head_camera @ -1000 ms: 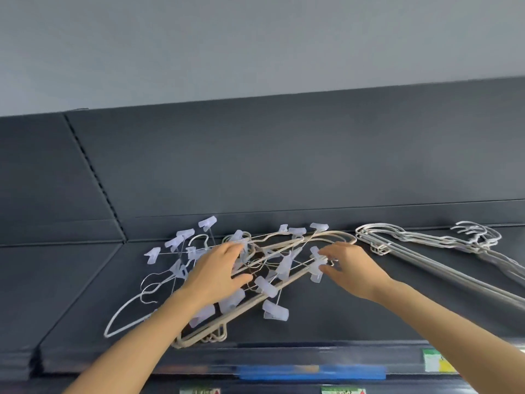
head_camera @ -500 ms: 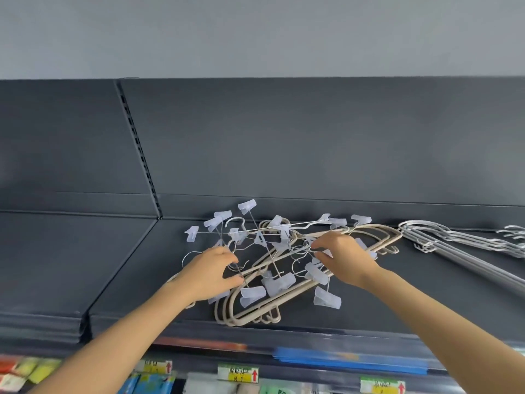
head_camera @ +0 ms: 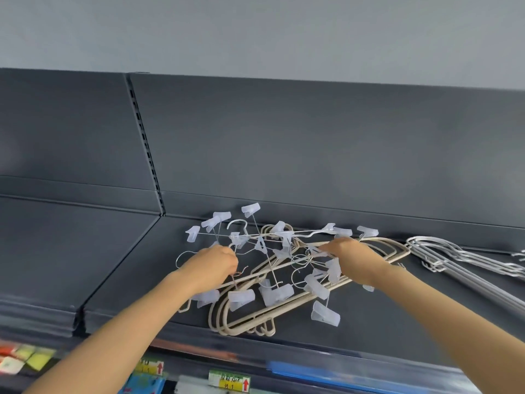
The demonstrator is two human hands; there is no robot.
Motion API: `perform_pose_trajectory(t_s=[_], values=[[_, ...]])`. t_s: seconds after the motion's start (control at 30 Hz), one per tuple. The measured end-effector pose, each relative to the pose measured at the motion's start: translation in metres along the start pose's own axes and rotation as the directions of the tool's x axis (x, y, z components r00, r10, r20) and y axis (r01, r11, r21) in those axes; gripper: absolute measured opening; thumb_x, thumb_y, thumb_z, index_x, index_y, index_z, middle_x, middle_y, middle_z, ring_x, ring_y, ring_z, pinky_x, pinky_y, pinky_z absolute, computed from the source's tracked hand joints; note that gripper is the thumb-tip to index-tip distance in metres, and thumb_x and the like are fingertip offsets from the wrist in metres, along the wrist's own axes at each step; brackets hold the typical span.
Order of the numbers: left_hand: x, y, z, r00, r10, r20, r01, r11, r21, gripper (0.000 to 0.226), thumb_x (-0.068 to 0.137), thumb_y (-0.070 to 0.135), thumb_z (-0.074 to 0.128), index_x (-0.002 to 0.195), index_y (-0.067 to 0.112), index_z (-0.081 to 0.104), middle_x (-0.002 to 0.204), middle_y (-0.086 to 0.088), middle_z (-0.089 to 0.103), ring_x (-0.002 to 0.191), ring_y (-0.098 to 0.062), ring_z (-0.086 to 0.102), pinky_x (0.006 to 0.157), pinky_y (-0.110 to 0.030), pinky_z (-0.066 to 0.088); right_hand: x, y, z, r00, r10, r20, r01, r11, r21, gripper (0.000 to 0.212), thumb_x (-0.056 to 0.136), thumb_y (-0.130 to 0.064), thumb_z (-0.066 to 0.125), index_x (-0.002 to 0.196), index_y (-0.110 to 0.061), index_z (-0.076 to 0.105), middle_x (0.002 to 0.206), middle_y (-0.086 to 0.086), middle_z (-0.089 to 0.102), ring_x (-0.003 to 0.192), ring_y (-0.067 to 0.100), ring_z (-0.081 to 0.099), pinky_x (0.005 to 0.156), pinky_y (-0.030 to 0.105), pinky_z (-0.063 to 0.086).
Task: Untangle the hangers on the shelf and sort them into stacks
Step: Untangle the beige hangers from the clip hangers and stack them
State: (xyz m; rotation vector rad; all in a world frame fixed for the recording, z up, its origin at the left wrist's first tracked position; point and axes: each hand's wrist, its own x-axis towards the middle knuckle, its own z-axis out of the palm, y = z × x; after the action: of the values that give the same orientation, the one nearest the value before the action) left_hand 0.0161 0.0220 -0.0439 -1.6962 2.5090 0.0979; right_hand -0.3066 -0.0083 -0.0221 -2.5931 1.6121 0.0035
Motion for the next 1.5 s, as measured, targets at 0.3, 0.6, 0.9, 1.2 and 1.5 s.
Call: perform_pose_trajectory(t_s=[0.3, 0.6, 0.9, 1.2, 1.5], values=[[-0.007, -0.021, -0.001, 0.979, -0.199, 0.039, 0.198, 0.98, 0.022, 0.031, 0.097, 0.037, 0.046, 0.081, 0.013, 0.055, 0.102, -0.001, 0.053, 0.096, -0.021, 0.056, 0.083, -0.04, 0.049, 0.026, 0.001, -0.004, 0.994, -0.021, 0.104, 0.025, 0.999, -0.042, 0.051, 0.082, 0.011, 0.038, 0.118, -0.018, 0.06, 0.096, 0.003, 0.06, 0.081, 0.024, 0.057, 0.061, 0.028, 0.047], [-0.02, -0.054, 0.009, 0.934, -0.357, -0.014, 0.358, 0.933, 0.036, 0.031, 0.09, -0.002, 0.042, 0.112, 0.014, 0.057, 0.123, -0.006, 0.048, 0.093, -0.03, 0.059, 0.069, -0.037, 0.047, 0.044, -0.004, -0.013, 0.996, -0.086, -0.038, 0.089, 0.993, 0.078, 0.02, 0.091, -0.006, 0.048, 0.09, -0.009, 0.068, 0.089, 0.0, 0.055, 0.083, 0.016, 0.053, 0.074, 0.02, 0.04], [-0.016, -0.05, 0.017, 0.899, -0.43, -0.082, 0.429, 0.903, -0.026, 0.03, 0.089, 0.022, 0.058, 0.117, 0.014, 0.054, 0.119, -0.003, 0.051, 0.109, -0.025, 0.049, 0.082, -0.04, 0.051, 0.039, -0.04, -0.003, 0.981, -0.17, 0.092, 0.166, 0.985, 0.048, 0.021, 0.092, -0.017, 0.051, 0.102, -0.013, 0.07, 0.106, 0.001, 0.066, 0.097, 0.017, 0.059, 0.081, 0.023, 0.043], [-0.015, -0.049, 0.014, 0.843, -0.499, -0.198, 0.465, 0.863, -0.196, 0.034, 0.084, 0.0, 0.053, 0.115, 0.012, 0.06, 0.118, -0.006, 0.054, 0.105, -0.027, 0.049, 0.081, -0.038, 0.05, 0.042, -0.031, -0.008, 0.991, -0.125, 0.042, 0.122, 0.99, 0.076, 0.02, 0.092, -0.009, 0.046, 0.092, -0.007, 0.066, 0.097, 0.001, 0.058, 0.087, 0.018, 0.056, 0.076, 0.024, 0.045], [-0.019, -0.054, -0.004, 0.701, -0.654, -0.285, 0.383, 0.682, -0.624, 0.023, 0.078, -0.001, 0.061, 0.094, 0.013, 0.07, 0.102, -0.002, 0.061, 0.084, -0.019, 0.057, 0.067, -0.025, 0.044, 0.034, -0.021, -0.014, 0.999, -0.043, 0.001, 0.042, 0.983, 0.176, 0.014, 0.09, -0.014, 0.058, 0.092, -0.012, 0.072, 0.079, -0.015, 0.054, 0.08, 0.01, 0.054, 0.065, 0.009, 0.037]])
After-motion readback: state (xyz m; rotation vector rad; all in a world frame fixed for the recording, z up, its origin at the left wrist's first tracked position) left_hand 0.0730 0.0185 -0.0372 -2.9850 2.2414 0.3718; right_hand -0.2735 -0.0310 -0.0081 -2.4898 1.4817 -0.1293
